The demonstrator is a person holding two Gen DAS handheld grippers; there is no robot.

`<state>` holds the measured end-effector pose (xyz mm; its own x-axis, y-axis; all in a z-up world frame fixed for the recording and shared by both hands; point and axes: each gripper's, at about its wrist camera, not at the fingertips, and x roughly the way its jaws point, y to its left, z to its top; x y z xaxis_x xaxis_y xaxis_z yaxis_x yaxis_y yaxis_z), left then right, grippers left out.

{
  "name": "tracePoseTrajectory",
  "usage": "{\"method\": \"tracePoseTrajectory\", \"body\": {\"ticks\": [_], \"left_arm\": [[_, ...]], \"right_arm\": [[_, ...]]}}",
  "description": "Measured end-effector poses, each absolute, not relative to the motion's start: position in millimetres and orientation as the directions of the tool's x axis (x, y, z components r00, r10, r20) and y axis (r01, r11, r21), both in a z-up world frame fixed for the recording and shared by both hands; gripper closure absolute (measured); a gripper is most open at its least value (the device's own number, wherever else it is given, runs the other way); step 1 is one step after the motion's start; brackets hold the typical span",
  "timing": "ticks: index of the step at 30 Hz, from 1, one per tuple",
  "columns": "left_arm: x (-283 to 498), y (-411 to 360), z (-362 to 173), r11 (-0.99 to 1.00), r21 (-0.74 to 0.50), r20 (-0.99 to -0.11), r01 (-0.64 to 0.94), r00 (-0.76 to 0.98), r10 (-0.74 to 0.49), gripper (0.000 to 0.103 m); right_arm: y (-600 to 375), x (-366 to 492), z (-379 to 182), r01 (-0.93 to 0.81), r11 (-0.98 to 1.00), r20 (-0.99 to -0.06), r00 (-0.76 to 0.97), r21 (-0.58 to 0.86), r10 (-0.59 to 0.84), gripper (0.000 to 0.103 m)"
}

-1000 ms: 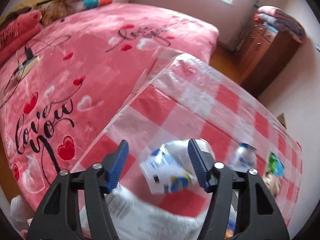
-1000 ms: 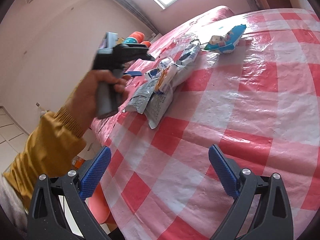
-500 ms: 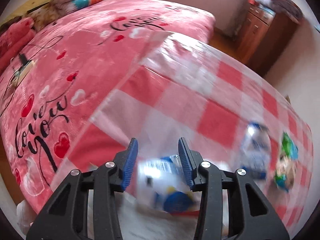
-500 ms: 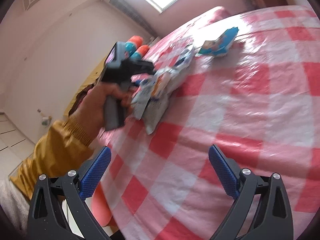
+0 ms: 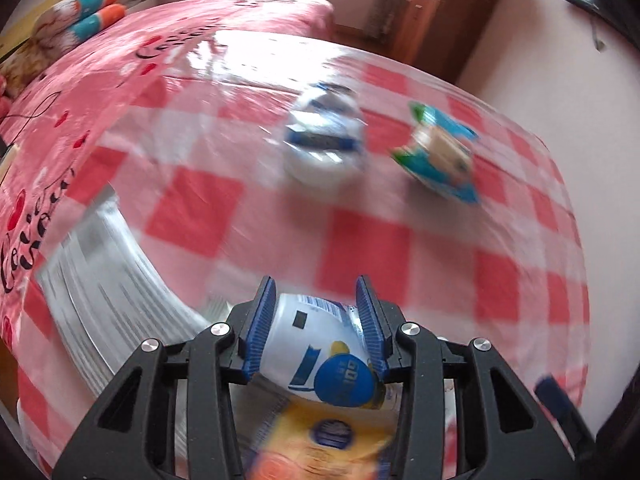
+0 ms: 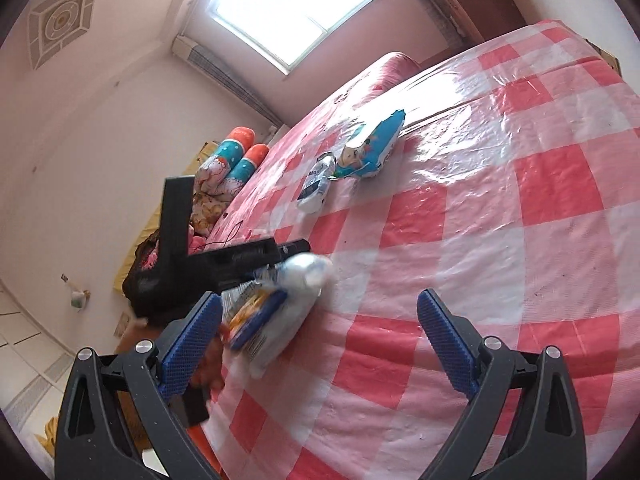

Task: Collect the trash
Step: 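Reach into the trash pile and grasp the yellow Vinda bread bag with the left gripper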

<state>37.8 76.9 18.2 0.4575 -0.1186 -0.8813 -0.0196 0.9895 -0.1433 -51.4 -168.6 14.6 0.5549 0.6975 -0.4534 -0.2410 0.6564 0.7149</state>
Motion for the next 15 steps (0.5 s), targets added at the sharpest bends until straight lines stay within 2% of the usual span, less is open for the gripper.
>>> {"method": "tracePoseTrajectory", "body": {"ticks": [5, 10, 15], "left_arm": [[14.6, 64.4, 27.2, 0.99, -0.136, -0.867, 0.03, 0.479, -0.134, 0.06], [-21.6, 66.3, 55.7, 0.991, -0.099, -0.821, 0.093, 0.555, -0.135, 0.037], [-47.1, 66.4, 56.7, 0.988, -0.026, -0.833, 0.155, 0.543, -0.107, 0.035]], "right_arm": [[-160.7, -50.9, 12.5, -0.265, 0.674, -0.478, 0.532, 0.69, 0.699, 0.006], [-159.2, -51.0, 9.5, -0.274, 0.669, -0.483, 0.513, 0.691, 0.71, 0.006], [-160.1, -54.2, 9.8, -0.282, 0.66, -0.478, 0.504, 0.696, 0.72, 0.006]]}}
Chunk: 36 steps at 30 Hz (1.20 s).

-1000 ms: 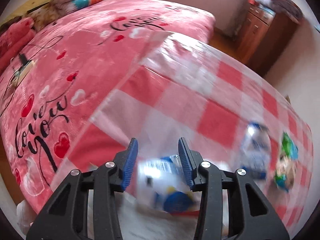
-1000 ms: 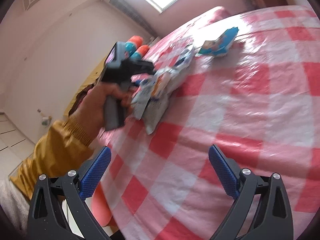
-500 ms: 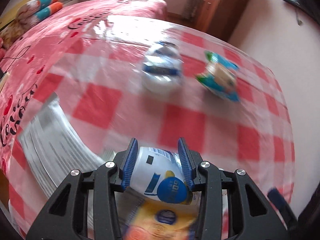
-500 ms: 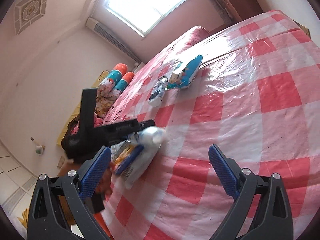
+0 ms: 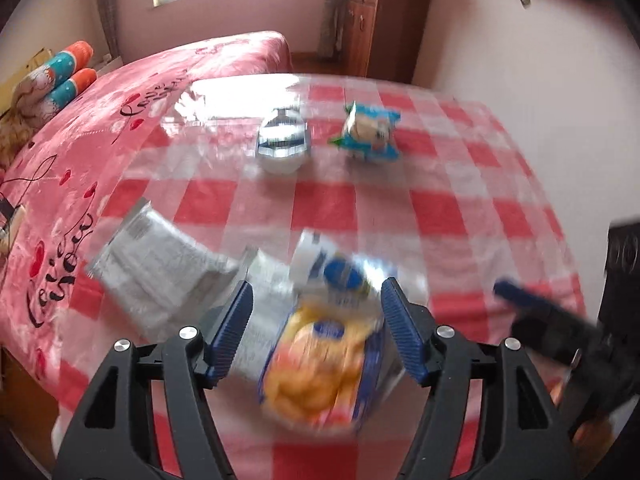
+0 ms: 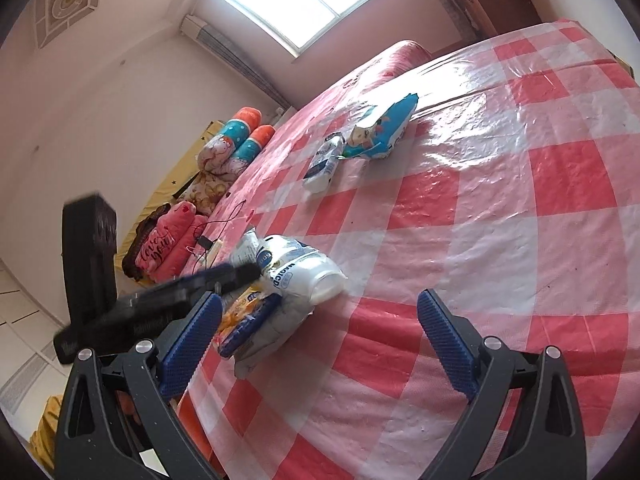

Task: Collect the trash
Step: 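Reach into the trash pile and grasp the yellow Vinda bread bag with the left gripper, then lift the bread bag with the left gripper while the right gripper approaches the grey wrapper packets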

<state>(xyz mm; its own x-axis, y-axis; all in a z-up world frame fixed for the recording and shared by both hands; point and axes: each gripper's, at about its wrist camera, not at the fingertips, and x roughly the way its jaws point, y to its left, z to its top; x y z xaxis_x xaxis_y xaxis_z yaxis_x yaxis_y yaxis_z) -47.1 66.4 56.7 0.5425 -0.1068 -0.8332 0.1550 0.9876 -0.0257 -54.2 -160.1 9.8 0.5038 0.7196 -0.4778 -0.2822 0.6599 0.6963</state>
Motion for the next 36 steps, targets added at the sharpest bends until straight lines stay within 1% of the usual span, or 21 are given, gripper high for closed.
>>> {"method": "tracePoseTrajectory", "body": {"ticks": [3, 8, 16, 23, 27, 29, 30, 31, 36], "left_arm": [[-53.8, 66.6, 51.1, 0.987, 0.003, -0.84, 0.163, 0.536, -0.086, 0.035], [-51.0, 71.9, 38.6, 0.987, -0.033, -0.848, 0.154, 0.519, -0.11, 0.035], [-55.1, 69.3, 36.8, 0.986, -0.059, -0.85, 0.153, 0.511, -0.13, 0.035], [-66.5, 58.1, 34.5, 0.978, 0.0, -0.858, 0.21, 0.502, -0.108, 0.035], [-68.2, 62.3, 34.0, 0.978, -0.019, -0.849, 0.206, 0.513, -0.124, 0.036], [-68.7, 62.7, 34.1, 0.979, -0.025, -0.843, 0.204, 0.521, -0.13, 0.039], [-69.1, 62.7, 34.1, 0.978, -0.032, -0.839, 0.206, 0.526, -0.138, 0.044], [-70.0, 63.3, 34.4, 0.978, -0.037, -0.837, 0.204, 0.529, -0.142, 0.046], [-72.3, 69.1, 35.0, 0.98, -0.067, -0.823, 0.187, 0.546, -0.16, 0.051]], "right_arm": [[-161.7, -53.3, 8.3, -0.276, 0.652, -0.475, 0.498, 0.706, 0.725, 0.006], [-161.0, -52.4, 7.4, -0.281, 0.643, -0.473, 0.485, 0.712, 0.736, 0.006], [-154.6, -52.2, 9.7, -0.299, 0.652, -0.484, 0.476, 0.696, 0.735, 0.006], [-155.1, -48.7, 7.3, -0.296, 0.642, -0.479, 0.468, 0.707, 0.743, 0.006], [-155.1, -48.4, 6.9, -0.297, 0.642, -0.479, 0.467, 0.707, 0.744, 0.006], [-154.7, -48.3, 6.9, -0.297, 0.644, -0.481, 0.467, 0.705, 0.742, 0.006], [-154.7, -48.3, 6.9, -0.297, 0.644, -0.482, 0.466, 0.705, 0.742, 0.006], [-154.6, -48.4, 7.0, -0.298, 0.645, -0.482, 0.466, 0.704, 0.742, 0.006], [-153.8, -48.3, 6.8, -0.297, 0.655, -0.492, 0.469, 0.694, 0.733, 0.006]]}}
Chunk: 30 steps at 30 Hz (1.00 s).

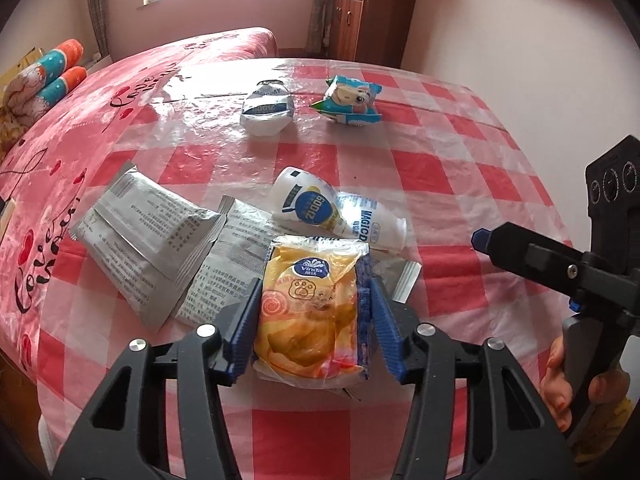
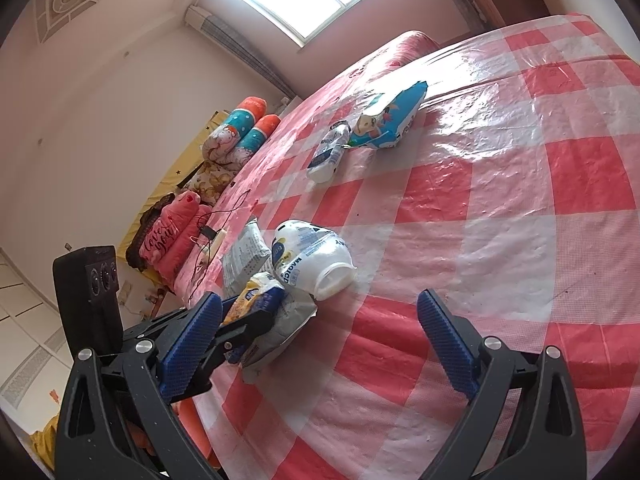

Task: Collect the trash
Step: 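Lift the bread bag with the left gripper while the right gripper approaches the grey wrapper packets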

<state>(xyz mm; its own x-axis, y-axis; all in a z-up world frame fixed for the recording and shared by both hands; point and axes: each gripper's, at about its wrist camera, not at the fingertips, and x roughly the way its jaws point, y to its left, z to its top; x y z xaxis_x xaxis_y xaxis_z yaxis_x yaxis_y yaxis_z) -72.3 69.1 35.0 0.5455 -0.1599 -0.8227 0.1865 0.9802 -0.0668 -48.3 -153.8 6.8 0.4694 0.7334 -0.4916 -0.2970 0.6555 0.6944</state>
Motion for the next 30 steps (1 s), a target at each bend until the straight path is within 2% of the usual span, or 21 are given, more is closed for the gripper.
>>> {"method": "tracePoseTrajectory", "body": {"ticks": [6, 16, 22, 30], "left_arm": [[-77.2, 84.4, 37.0, 0.979, -0.119, -0.806, 0.166, 0.559, -0.193, 0.06], [-96.8, 118.0, 43.3, 0.962, -0.212, -0.758, 0.172, 0.592, -0.273, 0.06], [-110.2, 141.4, 44.7, 0.962, -0.218, -0.741, 0.164, 0.614, -0.272, 0.06], [-133.9, 175.4, 34.5, 0.965, -0.231, -0.735, 0.128, 0.626, -0.259, 0.06]], "right_arm": [[-148.3, -49.9, 8.1, -0.308, 0.689, -0.516, 0.483, 0.656, 0.707, 0.006], [-127.2, -54.0, 10.3, -0.344, 0.775, -0.604, 0.489, 0.53, 0.63, 0.006], [-101.0, -65.0, 14.0, -0.425, 0.812, -0.653, 0.489, 0.401, 0.578, 0.006], [-82.9, -72.6, 15.3, -0.455, 0.827, -0.687, 0.486, 0.33, 0.541, 0.006]]}}
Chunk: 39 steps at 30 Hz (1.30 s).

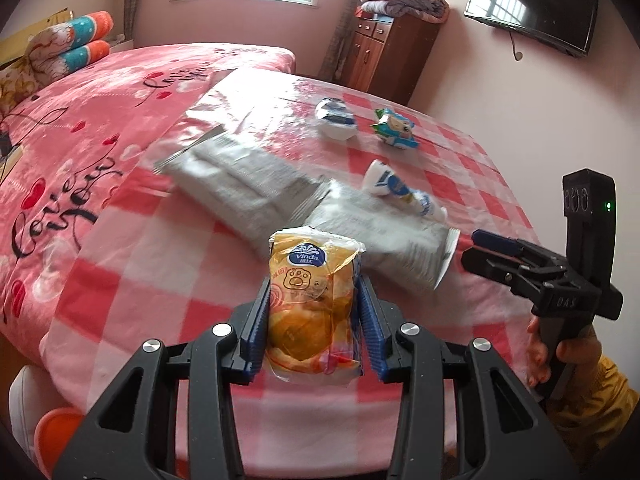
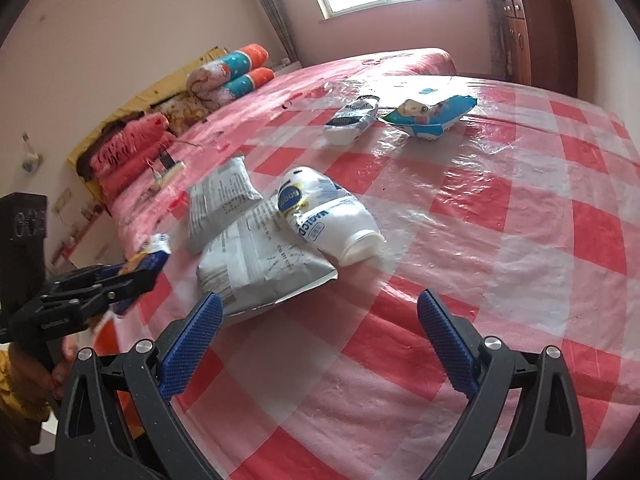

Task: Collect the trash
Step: 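Lift the bread bag with the left gripper while the right gripper approaches the grey wrapper packets, then grasp a grey wrapper packet with the right gripper and lift it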

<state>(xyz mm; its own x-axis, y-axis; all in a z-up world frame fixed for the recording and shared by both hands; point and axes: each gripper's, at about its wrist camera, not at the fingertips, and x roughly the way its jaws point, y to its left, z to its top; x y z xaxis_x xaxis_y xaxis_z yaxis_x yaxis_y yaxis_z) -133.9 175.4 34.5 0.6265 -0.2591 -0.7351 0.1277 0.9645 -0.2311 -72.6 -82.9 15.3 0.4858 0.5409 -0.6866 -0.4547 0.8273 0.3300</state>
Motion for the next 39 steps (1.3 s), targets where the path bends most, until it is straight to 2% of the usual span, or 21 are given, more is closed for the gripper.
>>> {"method": "tracePoseTrajectory", "body": {"ticks": [5, 12, 23, 30, 33, 35, 39], "left_arm": [[-146.4, 194.0, 27.4, 0.964, -0.244, -0.733, 0.106, 0.631, -0.255, 0.06], [-156.1, 209.3, 20.9, 0.962, -0.258, -0.728, 0.085, 0.637, -0.252, 0.06], [-167.5, 228.4, 14.8, 0.957, -0.286, -0.722, 0.048, 0.646, -0.248, 0.06], [-173.7, 236.2, 12.1, 0.954, -0.297, -0.718, 0.029, 0.652, -0.243, 0.06], [-175.5, 236.6, 12.2, 0.954, -0.298, -0.715, 0.028, 0.656, -0.242, 0.06], [-177.1, 236.6, 12.0, 0.954, -0.298, -0.714, 0.028, 0.657, -0.242, 0.06], [-177.7, 236.3, 12.5, 0.954, -0.298, -0.714, 0.027, 0.657, -0.242, 0.06]], "right_arm": [[-57.8, -71.3, 16.4, -0.481, 0.832, -0.717, 0.473, 0.276, 0.512, 0.006], [-31.3, -56.9, 10.8, -0.51, 0.803, -0.74, 0.403, 0.307, 0.539, 0.006], [19.1, -115.4, 24.9, -0.651, 0.689, -0.746, 0.276, 0.318, 0.606, 0.006], [-1.3, -127.7, 42.7, -0.612, 0.642, -0.687, 0.211, 0.463, 0.696, 0.006], [-17.1, -127.6, 54.7, -0.576, 0.642, -0.644, 0.242, 0.507, 0.726, 0.006], [-22.7, -125.0, 62.9, -0.563, 0.672, -0.64, 0.3, 0.48, 0.708, 0.006], [-8.9, -106.1, 57.2, -0.524, 0.798, -0.747, 0.394, 0.297, 0.536, 0.006]]}}
